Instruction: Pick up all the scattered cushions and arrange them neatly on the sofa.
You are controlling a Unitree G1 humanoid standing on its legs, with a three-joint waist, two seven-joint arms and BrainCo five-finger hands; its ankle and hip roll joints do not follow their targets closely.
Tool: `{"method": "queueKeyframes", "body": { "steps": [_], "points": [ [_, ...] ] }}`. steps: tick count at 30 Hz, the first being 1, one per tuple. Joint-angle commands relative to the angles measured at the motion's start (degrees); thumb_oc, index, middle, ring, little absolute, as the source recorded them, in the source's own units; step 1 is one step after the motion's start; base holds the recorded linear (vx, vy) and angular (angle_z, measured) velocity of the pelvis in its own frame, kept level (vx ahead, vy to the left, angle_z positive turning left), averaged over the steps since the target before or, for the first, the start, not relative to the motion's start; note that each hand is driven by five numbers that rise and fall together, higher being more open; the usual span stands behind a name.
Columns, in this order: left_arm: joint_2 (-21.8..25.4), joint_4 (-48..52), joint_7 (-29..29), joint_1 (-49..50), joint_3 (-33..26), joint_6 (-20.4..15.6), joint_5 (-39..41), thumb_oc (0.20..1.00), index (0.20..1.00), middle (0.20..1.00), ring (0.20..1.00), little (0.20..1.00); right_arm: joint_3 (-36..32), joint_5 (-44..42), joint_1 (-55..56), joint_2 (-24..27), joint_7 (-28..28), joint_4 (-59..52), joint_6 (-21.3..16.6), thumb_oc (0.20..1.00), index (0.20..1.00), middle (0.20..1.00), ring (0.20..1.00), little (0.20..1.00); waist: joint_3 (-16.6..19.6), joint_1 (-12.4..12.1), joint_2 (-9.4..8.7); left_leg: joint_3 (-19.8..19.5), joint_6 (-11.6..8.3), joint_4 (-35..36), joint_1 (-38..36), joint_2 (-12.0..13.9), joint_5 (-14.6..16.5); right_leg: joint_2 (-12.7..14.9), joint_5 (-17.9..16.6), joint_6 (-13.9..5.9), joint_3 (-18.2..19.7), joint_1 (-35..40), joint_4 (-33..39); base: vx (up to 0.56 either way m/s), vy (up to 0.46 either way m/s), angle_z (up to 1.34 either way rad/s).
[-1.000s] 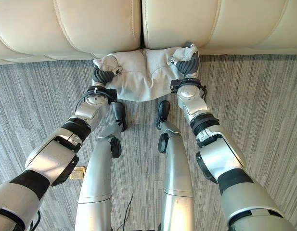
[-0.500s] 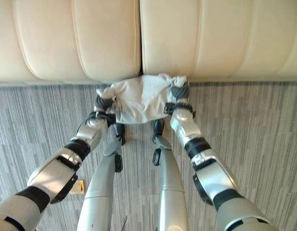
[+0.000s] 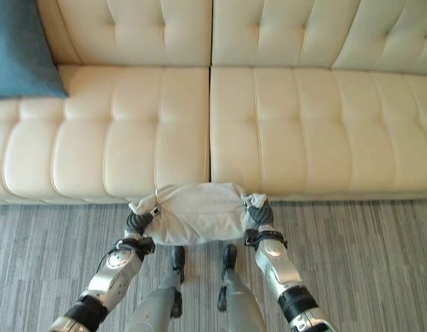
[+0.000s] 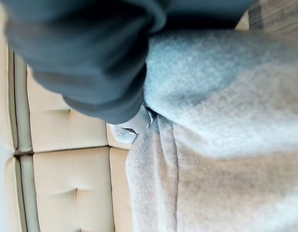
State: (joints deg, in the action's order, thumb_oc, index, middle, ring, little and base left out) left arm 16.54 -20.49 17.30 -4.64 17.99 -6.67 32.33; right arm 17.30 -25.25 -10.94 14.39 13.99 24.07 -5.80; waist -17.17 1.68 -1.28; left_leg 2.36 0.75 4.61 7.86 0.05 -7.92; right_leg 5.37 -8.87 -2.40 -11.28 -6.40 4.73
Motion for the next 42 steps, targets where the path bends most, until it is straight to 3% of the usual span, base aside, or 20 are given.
{"method": "queueKeyframes", "body": {
  "steps": [1, 11, 14, 15, 16, 18, 20, 22, 23, 24, 26, 29, 32, 36, 37, 39, 40, 42],
  "points": [
    [-1.1, 3.6, -3.0, 0.1, 0.0, -2.4, -3.6, 0.200, 0.200, 0.200, 0.200, 0.200, -0.9, 2.4, 2.5, -0.9, -2.0, -1.7, -1.5, 0.200, 0.200, 0.200, 0.200, 0.200, 8.3, -1.1, 0.17, 0.6, -4.02, 0.4, -4.8, 0.9, 7.9, 1.9, 7.1, -5.52, 0.1, 3.3, 0.3, 0.08, 0.091, -0.04],
    [-0.2, 3.8, -1.3, 2.9, 0.0, 0.4, -5.5, 0.200, 0.200, 0.200, 0.200, 0.200, -1.1, 2.6, 5.4, -0.9, -1.7, -1.9, 0.9, 0.200, 0.200, 0.200, 0.200, 0.200, 9.4, -2.7, -1.29, 0.1, -0.28, 0.4, -8.9, -1.2, 10.5, 3.5, 6.7, -7.12, 0.8, 7.0, -1.1, 0.06, 0.134, -0.06],
    [-0.1, 3.7, -0.5, 2.7, 0.2, 1.0, -6.9, 0.200, 0.200, 0.200, 0.200, 0.200, -1.4, 3.4, 6.0, -0.8, -1.3, -2.7, 1.3, 0.200, 0.200, 0.200, 0.200, 0.200, 8.6, -2.4, -1.00, -0.9, 0.84, 0.4, -9.3, -1.8, 10.6, 4.2, 8.0, -7.20, 1.6, 5.4, -7.1, 0.02, 0.198, 0.08],
    [-0.5, 3.4, -0.1, 2.5, 0.2, 1.3, -7.1, 0.200, 0.200, 0.200, 0.200, 0.200, -1.6, 3.7, 6.7, -1.1, -1.1, -3.3, 1.4, 0.200, 0.200, 0.200, 0.200, 0.200, 7.8, -2.3, -0.59, -2.0, 1.83, 0.4, -9.7, -2.6, 10.8, 5.2, 7.9, -6.86, 2.2, 2.3, -15.4, -0.01, 0.238, 0.20],
    [-0.8, 3.1, 0.5, 2.2, 0.3, 1.5, -7.6, 0.200, 0.200, 0.200, 0.200, 0.200, -1.3, 4.1, 6.9, -1.3, -0.9, -3.3, 1.4, 0.200, 0.200, 0.200, 0.200, 0.200, 6.7, -1.9, -0.44, -2.4, 2.78, 0.4, -10.3, -3.4, 11.0, 6.3, 5.4, -6.55, 2.8, -0.7, -21.9, -0.01, 0.304, 0.20],
    [-1.2, 2.8, 1.0, 1.7, 0.4, 1.7, -7.6, 0.200, 0.200, 0.200, 0.200, 0.200, -1.0, 4.3, 6.9, -2.0, -0.3, -2.9, 1.3, 0.200, 0.200, 0.200, 0.200, 0.200, 5.2, -1.6, -0.24, -2.7, 3.56, 0.4, -11.2, -3.8, 11.6, 6.6, 4.3, -5.62, 3.5, -4.2, -28.9, 0.01, 0.143, 0.10],
    [-1.6, 2.0, 1.1, 1.1, 0.8, 1.8, -8.0, 0.200, 0.200, 0.200, 0.200, 0.200, -0.8, 4.0, 7.0, -2.4, -0.1, -2.7, 1.2, 0.200, 0.200, 0.200, 0.200, 0.200, 4.3, -1.0, -0.45, -3.1, 2.91, 0.4, -11.8, -3.2, 12.0, 2.2, 9.0, -4.70, 6.1, -7.9, -30.5, 0.05, -0.022, 0.04],
    [-1.9, 1.9, 1.3, 0.8, 0.6, 1.6, -7.8, 0.200, 0.200, 0.200, 0.200, 0.200, -0.8, 3.8, 6.7, -2.4, 0.0, -2.5, 1.2, 0.200, 0.200, 0.200, 0.200, 0.200, 4.1, -1.1, -0.52, -2.5, 2.59, 0.4, -11.7, -2.9, 12.0, 0.8, 10.5, -4.47, 5.6, -9.8, -29.1, 0.07, -0.039, 0.15],
    [-2.1, 2.3, 1.8, 0.2, -0.3, 1.5, -7.2, 0.200, 0.200, 0.200, 0.200, 0.200, -1.0, 3.0, 6.0, -2.7, 0.8, -2.5, 0.9, 0.200, 0.200, 0.200, 0.200, 0.200, 3.7, -1.8, -0.95, -0.9, 2.10, 0.4, -11.9, -3.2, 12.6, 0.6, 8.8, -5.18, 0.9, -10.1, -19.2, 0.09, -0.036, 0.20],
    [-2.1, 2.3, 1.8, 0.2, -0.3, 1.5, -7.2, 0.200, 0.200, 0.200, 0.200, 0.200, -1.0, 3.0, 6.0, -2.6, 0.8, -2.5, 0.9, 0.200, 0.200, 0.200, 0.200, 0.200, 3.6, -1.8, -0.78, -1.0, 2.05, 0.4, -12.0, -3.0, 12.7, 0.4, 8.5, -5.14, 0.8, -9.7, -18.6, 0.22, -0.096, 0.01],
    [-2.6, 1.6, 1.8, 0.2, -1.3, 1.7, -7.5, 0.200, 0.200, 0.200, 0.200, 0.200, -1.4, 3.0, 5.4, -2.6, 1.0, -2.1, 0.6, 0.200, 0.200, 0.200, 0.200, 0.200, 3.5, -1.6, -1.47, -0.3, 1.07, 0.4, -14.2, -3.6, 14.1, -2.7, 4.7, -7.16, -1.7, -9.4, -4.7, 0.29, -0.147, -0.13],
    [-2.6, 1.8, 1.2, 0.8, -2.5, 1.6, -8.3, 0.200, 0.200, 0.200, 0.200, 0.200, -2.4, 3.8, 6.2, -1.9, 1.2, -2.4, 0.8, 0.200, 0.200, 0.200, 0.200, 0.200, 4.1, -1.4, -1.89, -0.5, 0.07, 0.4, -16.0, -3.6, 15.2, -2.9, 3.2, -7.77, -3.4, -8.5, 0.3, 0.33, -0.162, 0.04],
    [-3.0, 1.9, 0.5, 2.1, -2.5, 1.4, -8.4, 0.200, 0.200, 0.200, 0.200, 0.200, -2.7, 4.0, 7.6, -1.6, 0.5, -2.6, 0.8, 0.200, 0.200, 0.200, 0.200, 0.200, 5.3, -1.5, -1.81, -0.7, -0.58, 0.4, -17.7, -3.1, 16.1, -3.0, 3.7, -6.49, -3.7, -6.6, 0.3, 0.36, -0.164, 0.18],
    [-3.7, 2.9, -0.6, 4.6, -3.5, 1.0, -7.9, 0.200, 0.200, 0.200, 0.200, 0.200, -3.7, 4.5, 8.5, 0.1, -1.0, -1.9, 0.6, 0.200, 0.200, 0.200, 0.200, 0.200, 8.2, -1.1, 0.27, -0.8, -3.70, -7.9, -18.0, -0.9, 11.1, -4.8, 5.7, -4.01, -4.6, -0.9, 0.3, 0.42, -0.198, 0.00],
    [-3.7, 2.9, -0.6, 4.6, -3.5, 1.0, -7.9, 0.200, 0.200, 0.200, 0.200, 0.200, -3.7, 4.5, 8.5, 0.1, -1.0, -1.9, 0.6, 0.200, 0.200, 0.200, 0.200, 0.200, 8.2, -1.1, 0.29, -0.8, -3.72, -8.0, -17.9, -0.9, 11.2, -4.8, 5.7, -4.00, -4.7, -0.9, 0.3, 0.25, -0.152, 0.01],
    [-3.8, 3.0, -1.4, 5.3, -4.1, 1.0, -7.4, 0.200, 0.200, 0.200, 0.200, 0.200, -4.1, 4.4, 8.7, 0.9, -1.5, -1.9, 0.5, 0.200, 0.200, 0.200, 0.200, 0.200, 8.2, -1.3, 0.84, -0.1, -6.66, -15.4, -15.6, -0.4, 7.1, -5.2, 7.8, -2.95, -5.3, 1.4, 0.3, 0.27, -0.202, -0.06],
    [-3.8, 3.2, -1.5, 5.5, -4.2, 0.6, -6.8, 0.200, 0.200, 0.200, 0.200, 0.200, -4.2, 4.7, 8.2, 1.7, -1.7, -2.1, 0.4, 0.200, 0.200, 0.200, 0.200, 0.200, 7.4, -1.7, 0.78, 0.4, -8.66, -23.9, -11.8, -0.5, 4.1, -5.1, 9.3, -1.96, -5.6, 3.4, 0.3, 0.29, -0.238, 0.06],
    [-3.7, 3.5, -1.5, 5.7, -4.3, 0.6, -6.3, 0.200, 0.200, 0.200, 0.200, 0.200, -4.7, 5.0, 7.9, 2.2, -1.5, -2.6, 0.5, 0.200, 0.200, 0.200, 0.200, 0.200, 6.5, -2.1, 0.51, 1.1, -9.22, -30.3, -8.4, -0.2, 3.3, -5.1, 10.5, -1.06, -5.6, 5.0, 0.3, 0.26, -0.213, 0.06]
  ]
}}
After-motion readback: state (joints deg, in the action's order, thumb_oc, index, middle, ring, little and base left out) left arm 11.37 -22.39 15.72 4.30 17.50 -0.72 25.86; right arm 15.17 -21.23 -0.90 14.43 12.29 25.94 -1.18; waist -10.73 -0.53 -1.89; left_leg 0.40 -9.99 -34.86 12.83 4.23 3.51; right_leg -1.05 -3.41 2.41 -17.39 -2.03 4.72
